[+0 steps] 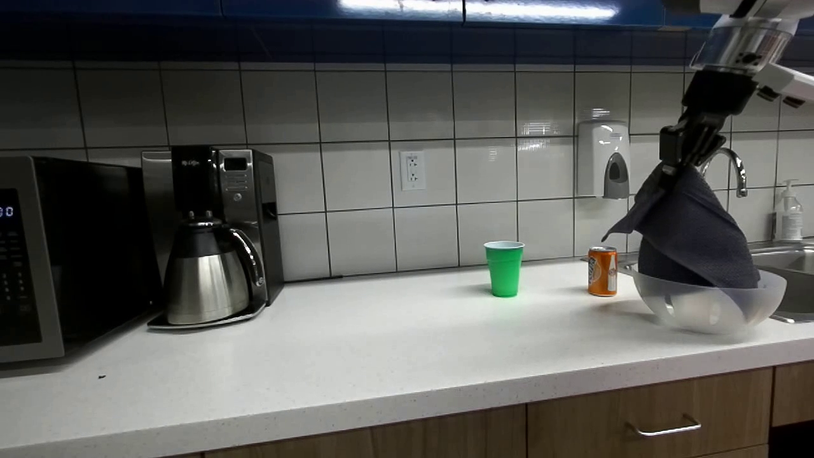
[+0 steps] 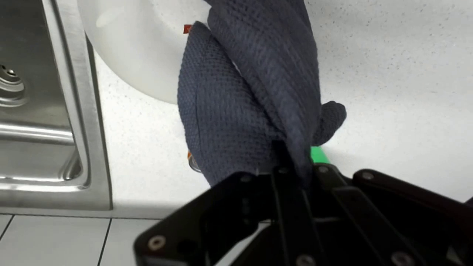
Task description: Remove the towel from the bowl
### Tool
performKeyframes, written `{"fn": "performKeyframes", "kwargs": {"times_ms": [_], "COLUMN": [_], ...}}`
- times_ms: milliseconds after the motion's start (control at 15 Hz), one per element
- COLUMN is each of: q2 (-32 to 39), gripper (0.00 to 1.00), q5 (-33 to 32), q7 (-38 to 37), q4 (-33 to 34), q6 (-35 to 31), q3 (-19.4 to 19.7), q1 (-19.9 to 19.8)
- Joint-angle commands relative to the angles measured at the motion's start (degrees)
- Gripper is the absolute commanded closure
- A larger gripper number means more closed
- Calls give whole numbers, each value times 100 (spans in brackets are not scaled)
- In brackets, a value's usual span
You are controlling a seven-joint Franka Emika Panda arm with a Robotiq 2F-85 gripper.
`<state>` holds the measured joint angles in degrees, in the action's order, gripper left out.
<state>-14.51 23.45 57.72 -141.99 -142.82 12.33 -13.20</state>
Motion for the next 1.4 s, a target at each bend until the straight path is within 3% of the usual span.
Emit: {"fn": "performKeyframes", "kwargs": {"times_ms": [0,600,1000,1333], "q2": [-767,-1258,-928,-366], "gripper": [98,98,98,98], "q5": [-203,-314,-205,-129], "q7": [-217,-465,-448,-314], "q4": [-277,-157,-105,-118], "q6": [-19,-10,-5,1], "q3": [140,50,-55,-53], "q1": [293,1135,1833,2116]}}
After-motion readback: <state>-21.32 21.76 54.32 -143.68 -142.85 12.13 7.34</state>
